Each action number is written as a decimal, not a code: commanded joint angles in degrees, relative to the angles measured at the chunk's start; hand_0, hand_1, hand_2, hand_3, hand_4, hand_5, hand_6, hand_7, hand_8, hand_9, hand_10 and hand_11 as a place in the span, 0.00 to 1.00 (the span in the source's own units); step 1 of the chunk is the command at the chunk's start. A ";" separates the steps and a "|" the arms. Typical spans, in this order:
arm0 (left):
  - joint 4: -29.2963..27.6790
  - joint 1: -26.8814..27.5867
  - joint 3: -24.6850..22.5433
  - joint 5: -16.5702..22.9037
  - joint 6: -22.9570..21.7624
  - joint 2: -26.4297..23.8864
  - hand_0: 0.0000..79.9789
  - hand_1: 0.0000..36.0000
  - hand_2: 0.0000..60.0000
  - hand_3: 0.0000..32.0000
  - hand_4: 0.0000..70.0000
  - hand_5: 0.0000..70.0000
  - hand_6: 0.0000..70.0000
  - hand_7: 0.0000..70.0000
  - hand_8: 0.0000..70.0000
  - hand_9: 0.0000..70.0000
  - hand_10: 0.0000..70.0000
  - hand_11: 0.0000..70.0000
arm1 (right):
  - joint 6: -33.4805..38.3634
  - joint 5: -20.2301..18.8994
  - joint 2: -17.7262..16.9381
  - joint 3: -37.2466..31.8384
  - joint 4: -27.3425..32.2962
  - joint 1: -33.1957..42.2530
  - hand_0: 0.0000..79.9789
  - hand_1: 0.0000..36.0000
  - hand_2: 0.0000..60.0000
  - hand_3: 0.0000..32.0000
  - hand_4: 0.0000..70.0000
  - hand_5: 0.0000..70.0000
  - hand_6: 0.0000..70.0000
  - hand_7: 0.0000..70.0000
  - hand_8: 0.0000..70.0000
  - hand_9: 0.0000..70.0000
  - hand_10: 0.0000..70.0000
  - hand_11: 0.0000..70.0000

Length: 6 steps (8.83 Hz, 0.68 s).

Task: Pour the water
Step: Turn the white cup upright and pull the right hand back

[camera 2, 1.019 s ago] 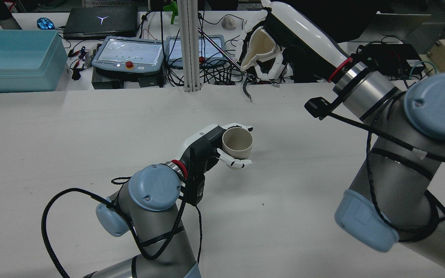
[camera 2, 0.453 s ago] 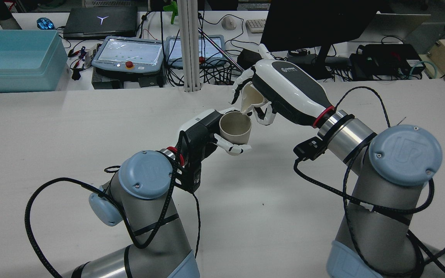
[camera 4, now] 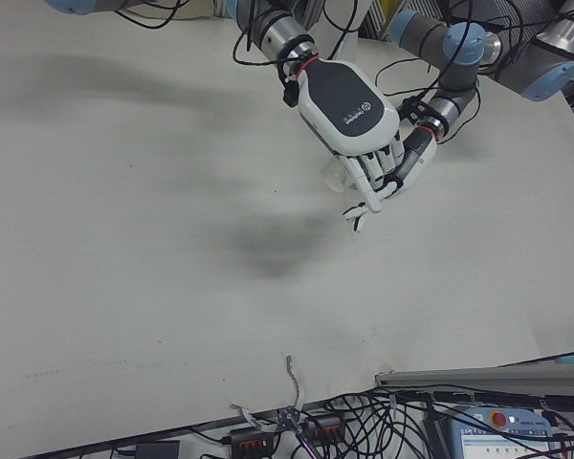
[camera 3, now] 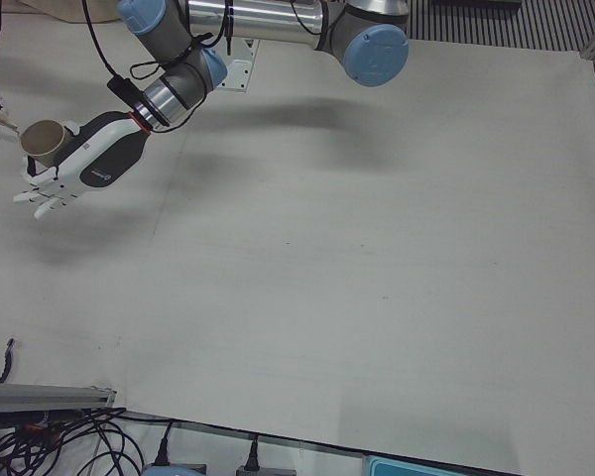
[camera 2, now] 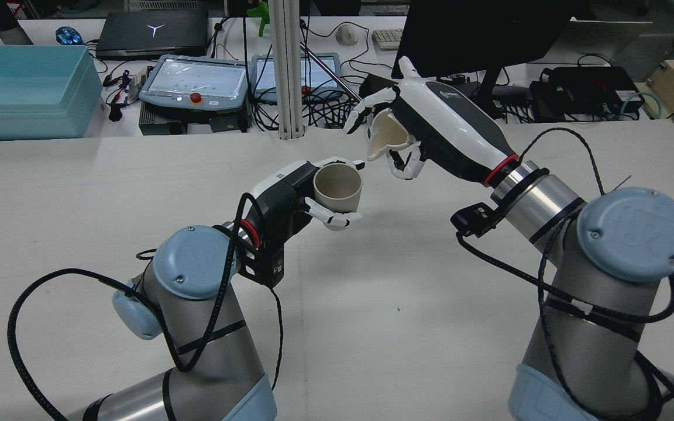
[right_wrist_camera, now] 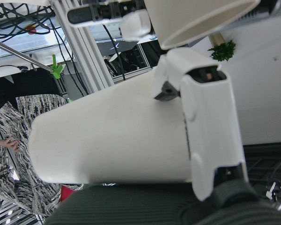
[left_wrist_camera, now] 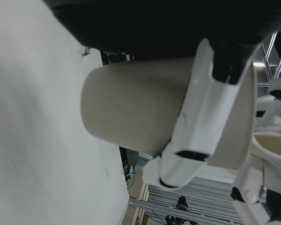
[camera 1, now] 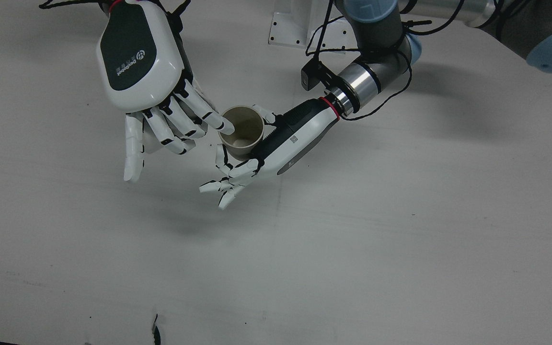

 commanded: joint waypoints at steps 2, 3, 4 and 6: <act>-4.09 -4.53 -8.58 0.48 -3.12 15.48 1.00 1.00 1.00 0.00 0.37 1.00 0.19 0.17 0.04 0.01 0.07 0.16 | 34.46 -0.41 -9.73 0.90 10.21 15.03 1.00 1.00 1.00 0.00 0.54 0.35 0.86 1.00 0.56 0.74 0.03 0.12; -6.27 -6.90 -10.98 0.83 -4.34 20.85 1.00 1.00 1.00 0.00 0.37 1.00 0.19 0.17 0.04 0.01 0.07 0.16 | 43.17 -0.68 -13.14 0.90 10.30 18.82 1.00 1.00 1.00 0.00 0.55 0.36 0.87 1.00 0.57 0.75 0.04 0.13; -9.86 -9.10 -11.78 2.22 -4.97 25.95 1.00 1.00 1.00 0.00 0.39 1.00 0.20 0.18 0.05 0.01 0.07 0.16 | 50.22 -1.03 -16.48 0.90 10.30 22.26 1.00 1.00 1.00 0.00 0.54 0.36 0.90 1.00 0.60 0.79 0.07 0.17; -18.12 -14.10 -12.58 4.95 -4.80 35.37 1.00 1.00 1.00 0.00 0.40 1.00 0.21 0.18 0.05 0.02 0.07 0.16 | 58.70 -5.91 -21.16 0.81 10.56 29.54 1.00 1.00 1.00 0.00 0.44 0.37 0.88 1.00 0.60 0.79 0.09 0.20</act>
